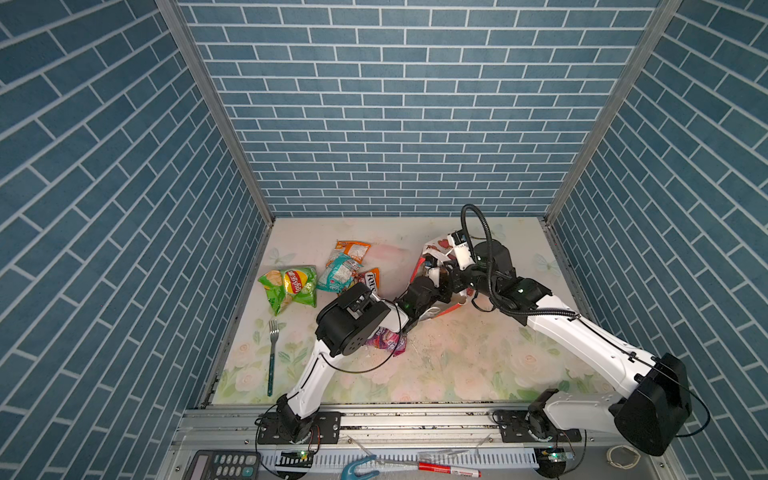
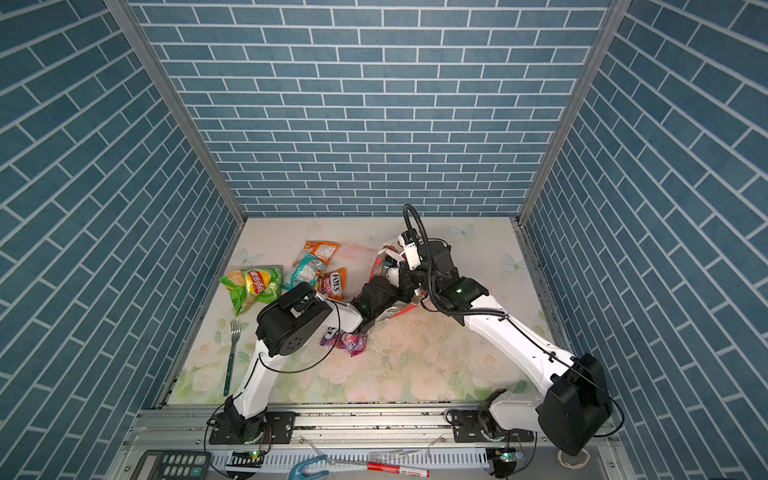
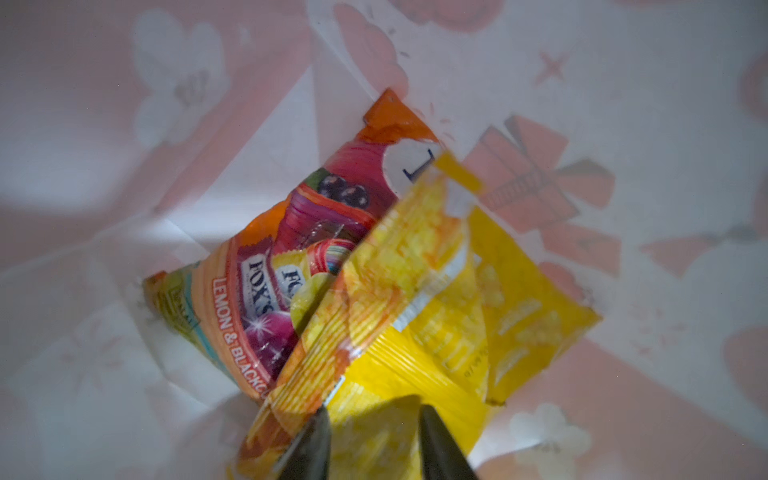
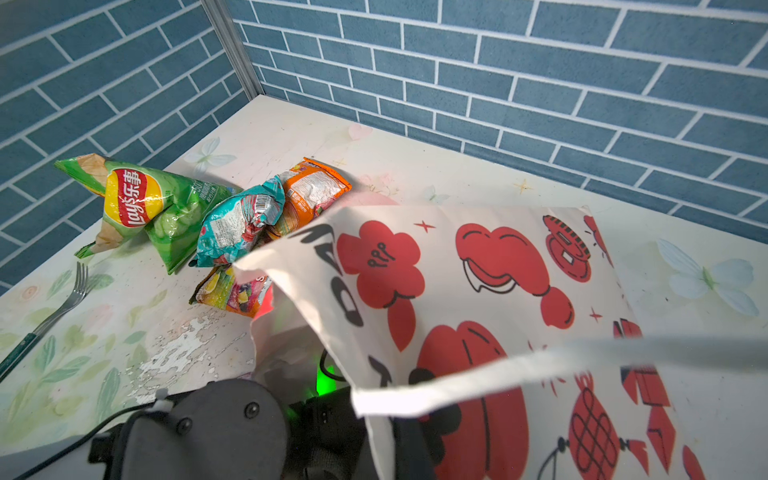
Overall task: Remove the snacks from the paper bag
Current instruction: 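Descend the left gripper onto the yellow packet and close on it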
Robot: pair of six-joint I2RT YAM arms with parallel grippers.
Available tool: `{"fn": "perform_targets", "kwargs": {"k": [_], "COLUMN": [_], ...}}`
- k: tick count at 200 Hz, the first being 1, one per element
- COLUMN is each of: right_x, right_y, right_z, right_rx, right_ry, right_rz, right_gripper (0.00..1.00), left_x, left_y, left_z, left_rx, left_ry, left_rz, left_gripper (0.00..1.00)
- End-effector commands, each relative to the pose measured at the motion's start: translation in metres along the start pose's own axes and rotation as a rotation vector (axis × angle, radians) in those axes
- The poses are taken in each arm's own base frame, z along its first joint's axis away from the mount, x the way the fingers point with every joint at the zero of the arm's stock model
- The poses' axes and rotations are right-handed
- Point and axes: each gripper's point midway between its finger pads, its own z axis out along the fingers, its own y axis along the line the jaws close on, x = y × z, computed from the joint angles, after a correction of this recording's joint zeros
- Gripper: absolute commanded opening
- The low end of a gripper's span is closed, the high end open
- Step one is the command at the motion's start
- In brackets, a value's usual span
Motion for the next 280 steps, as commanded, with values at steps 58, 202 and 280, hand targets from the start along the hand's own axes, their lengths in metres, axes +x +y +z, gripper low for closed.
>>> {"fn": "perform_targets", "kwargs": {"k": [58, 202, 280], "right_x": [-0.008, -0.019, -0.021], "right_y": [0.013, 0.009, 0.000], "right_z": [-0.011, -0.026, -0.032], "right_rx": [-0.103, -0.184, -0.170], "right_ry": [-0.043, -0.125, -0.139], "right_rz": [-0.010, 0.067, 0.082], "right_gripper": [0.00, 0.00, 0.00], "left_x": [-0.007, -0.024, -0.019], "left_y": [-0.017, -0.020, -0.021], "left_z": [0.003, 0.025, 0.025], "left_rx": [0.108, 0.111, 0.118], "left_ry": [-0.006, -0.090, -0.064], "left_rz": [0.056, 0.117, 0.130], "left_gripper": [1.00, 0.98, 0.01]}}
